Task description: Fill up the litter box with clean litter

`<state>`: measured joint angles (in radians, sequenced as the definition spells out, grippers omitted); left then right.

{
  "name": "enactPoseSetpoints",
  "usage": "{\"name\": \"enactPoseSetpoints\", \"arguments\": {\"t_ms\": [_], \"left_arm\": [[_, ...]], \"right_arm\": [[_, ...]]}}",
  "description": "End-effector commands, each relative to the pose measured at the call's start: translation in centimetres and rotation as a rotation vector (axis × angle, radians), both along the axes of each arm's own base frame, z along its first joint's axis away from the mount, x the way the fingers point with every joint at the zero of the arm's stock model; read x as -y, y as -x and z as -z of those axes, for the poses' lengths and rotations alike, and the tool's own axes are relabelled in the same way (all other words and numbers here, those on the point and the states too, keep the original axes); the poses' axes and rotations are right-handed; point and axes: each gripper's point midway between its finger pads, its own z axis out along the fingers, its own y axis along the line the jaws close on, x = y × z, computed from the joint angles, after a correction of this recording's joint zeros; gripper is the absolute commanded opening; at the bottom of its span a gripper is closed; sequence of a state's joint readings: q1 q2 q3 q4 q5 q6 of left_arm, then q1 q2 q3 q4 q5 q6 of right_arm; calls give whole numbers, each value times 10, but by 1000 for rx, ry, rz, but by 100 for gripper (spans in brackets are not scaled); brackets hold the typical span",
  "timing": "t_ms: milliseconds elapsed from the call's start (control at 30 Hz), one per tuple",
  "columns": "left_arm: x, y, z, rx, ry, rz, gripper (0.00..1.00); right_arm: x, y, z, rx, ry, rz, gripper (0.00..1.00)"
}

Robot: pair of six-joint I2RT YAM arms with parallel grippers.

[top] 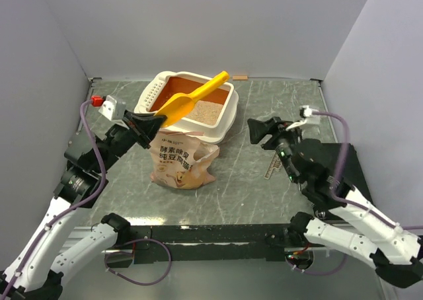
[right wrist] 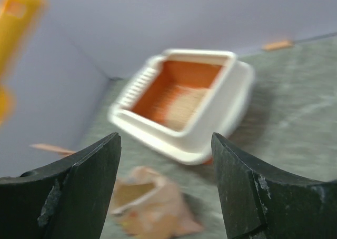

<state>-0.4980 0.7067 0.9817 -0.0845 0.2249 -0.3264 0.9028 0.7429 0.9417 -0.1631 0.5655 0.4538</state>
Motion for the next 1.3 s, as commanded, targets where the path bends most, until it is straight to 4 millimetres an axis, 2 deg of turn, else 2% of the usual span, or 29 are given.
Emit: {"name": "enactPoseSetpoints", "arguments": {"t_ms": [0, 67, 100, 133, 167, 200, 233, 267, 300, 333, 367, 400, 433, 467, 500, 567, 600, 633, 667, 700, 833, 867, 1033, 1133, 1167, 1233, 1267], "left_arm": [[-23, -4, -6, -59, -5, -127, 1], [-31, -4, -1, -79, -17, -167, 1], [-41, -6, 0, -82, -15, -222, 1], [-48, -7, 3, -89, -20, -255, 1], [-54, -8, 7, -98, -22, -288, 1], [-60, -7, 15, -113, -38, -318, 1], [-72, -11, 20, -124, -44, -387, 1], [-79, -11, 28, -137, -51, -421, 1], [-84, -12, 35, -157, -59, -453, 1], [-87, -12, 39, -160, -60, -463, 1], [-87, -10, 46, -161, -63, -460, 1], [-88, -10, 49, -160, -64, -463, 1], [-90, -11, 50, -150, -60, -479, 1], [-94, -11, 59, -155, -69, -499, 1], [-97, -11, 63, -158, -70, -513, 1], [-97, -9, 71, -150, -69, -506, 1], [-97, -8, 71, -146, -59, -507, 1], [-97, -7, 70, -136, -45, -501, 1], [-94, -6, 72, -137, -39, -487, 1], [-94, -6, 73, -141, -37, -486, 1], [-92, -8, 80, -161, -42, -481, 1], [-91, -8, 80, -162, -43, -475, 1], [-96, -4, 78, -144, -33, -489, 1], [-99, -1, 76, -136, -25, -493, 1], [-99, -1, 77, -138, -25, -495, 1], [-99, -1, 78, -136, -28, -493, 1], [-99, -1, 79, -138, -31, -495, 1]], "right_arm": [[8, -28, 61, -169, 256, 11, 77], [-4, -49, 69, -207, 289, -16, 79], [-12, -61, 83, -244, 319, -18, 79], [-18, -69, 77, -239, 313, -21, 80], [-23, -77, 79, -246, 322, -32, 80], [-32, -89, 95, -286, 351, -38, 81], [-36, -99, 84, -277, 342, -27, 81], [-37, -108, 85, -291, 354, 2, 81], [-41, -118, 106, -353, 401, 16, 81], [-46, -126, 94, -344, 390, 28, 81], [-48, -133, 96, -355, 388, 49, 81], [-49, -143, 108, -375, 413, 78, 81], [-52, -150, 103, -367, 404, 89, 80], [-55, -154, 104, -374, 403, 95, 80], [-58, -162, 115, -395, 419, 111, 81], [-65, -169, 115, -411, 418, 113, 80], [-68, -174, 129, -443, 439, 116, 80], [-70, -177, 126, -454, 441, 122, 80], [-72, -181, 139, -486, 454, 130, 80], [-74, -184, 137, -488, 448, 133, 79], [-76, -191, 152, -521, 463, 154, 75], [-77, -192, 161, -544, 482, 158, 74], [-74, -196, 177, -585, 513, 174, 72], [-72, -198, 187, -603, 532, 172, 62], [-71, -199, 190, -611, 538, 168, 53], [-69, -201, 192, -617, 548, 161, 45], [-67, -203, 191, -618, 551, 160, 38]]}}
